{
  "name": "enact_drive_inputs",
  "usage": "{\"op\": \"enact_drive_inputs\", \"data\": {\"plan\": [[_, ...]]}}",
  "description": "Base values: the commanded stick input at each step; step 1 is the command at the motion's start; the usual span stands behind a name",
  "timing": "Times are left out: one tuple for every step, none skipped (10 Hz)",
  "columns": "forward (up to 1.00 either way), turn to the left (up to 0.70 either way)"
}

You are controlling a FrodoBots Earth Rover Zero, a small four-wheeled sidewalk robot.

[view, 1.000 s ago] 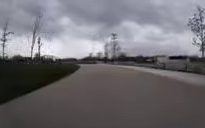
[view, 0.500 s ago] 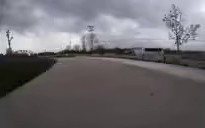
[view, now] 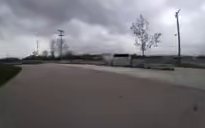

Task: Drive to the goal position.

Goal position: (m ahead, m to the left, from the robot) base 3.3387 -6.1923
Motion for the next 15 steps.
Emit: {"op": "enact_drive_inputs", "data": {"plan": [[0.0,-0.45],[0.0,-0.45],[0.0,-0.45],[0.0,-0.45],[0.0,-0.45],[0.0,-0.45],[0.0,-0.45],[0.0,-0.45],[0.0,-0.23],[0.41,0.0],[1.0,0.0],[1.0,0.0],[1.0,0.0],[1.0,-0.27],[1.0,-0.27]]}}
